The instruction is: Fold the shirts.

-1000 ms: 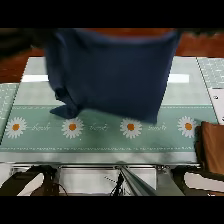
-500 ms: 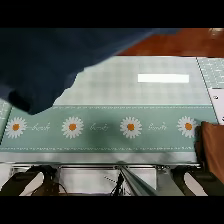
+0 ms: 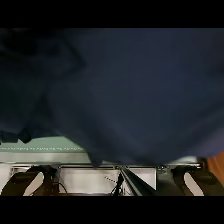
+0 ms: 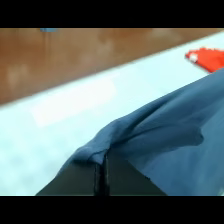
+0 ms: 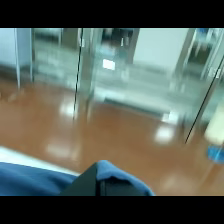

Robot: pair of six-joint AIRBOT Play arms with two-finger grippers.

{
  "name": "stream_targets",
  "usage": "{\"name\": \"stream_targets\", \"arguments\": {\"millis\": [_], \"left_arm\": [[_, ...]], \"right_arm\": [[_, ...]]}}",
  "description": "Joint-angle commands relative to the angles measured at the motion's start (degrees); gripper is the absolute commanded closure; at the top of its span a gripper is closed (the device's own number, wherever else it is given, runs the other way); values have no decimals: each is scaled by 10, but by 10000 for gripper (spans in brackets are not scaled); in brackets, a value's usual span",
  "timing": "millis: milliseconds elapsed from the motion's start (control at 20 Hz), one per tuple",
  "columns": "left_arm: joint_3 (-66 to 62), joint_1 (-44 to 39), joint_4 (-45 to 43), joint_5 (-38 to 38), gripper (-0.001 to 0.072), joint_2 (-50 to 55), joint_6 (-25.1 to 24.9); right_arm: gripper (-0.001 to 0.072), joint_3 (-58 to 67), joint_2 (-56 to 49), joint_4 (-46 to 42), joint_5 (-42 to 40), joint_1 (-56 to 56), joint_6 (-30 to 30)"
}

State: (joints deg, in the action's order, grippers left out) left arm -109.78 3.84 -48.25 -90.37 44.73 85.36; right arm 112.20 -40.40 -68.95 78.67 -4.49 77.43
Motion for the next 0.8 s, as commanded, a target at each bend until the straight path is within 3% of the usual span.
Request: {"name": "stream_targets", "arguments": {"millis": [0,300,450,550,750], "left_arm": [[113,1,-9,0,684,1,8],[362,-4,-9,174,684,87,-24],[381,-23,-5,249,683,192,-54],[377,-37,10,319,683,255,-115],[377,-62,65,435,683,335,-116]], "right_arm": [[693,-113,2,-7,17,0,4],[693,-326,-101,14,-63,0,18],[692,-338,-226,86,-113,0,6],[692,-338,-306,146,-172,0,-6],[692,-323,-442,251,-286,0,-16]]}}
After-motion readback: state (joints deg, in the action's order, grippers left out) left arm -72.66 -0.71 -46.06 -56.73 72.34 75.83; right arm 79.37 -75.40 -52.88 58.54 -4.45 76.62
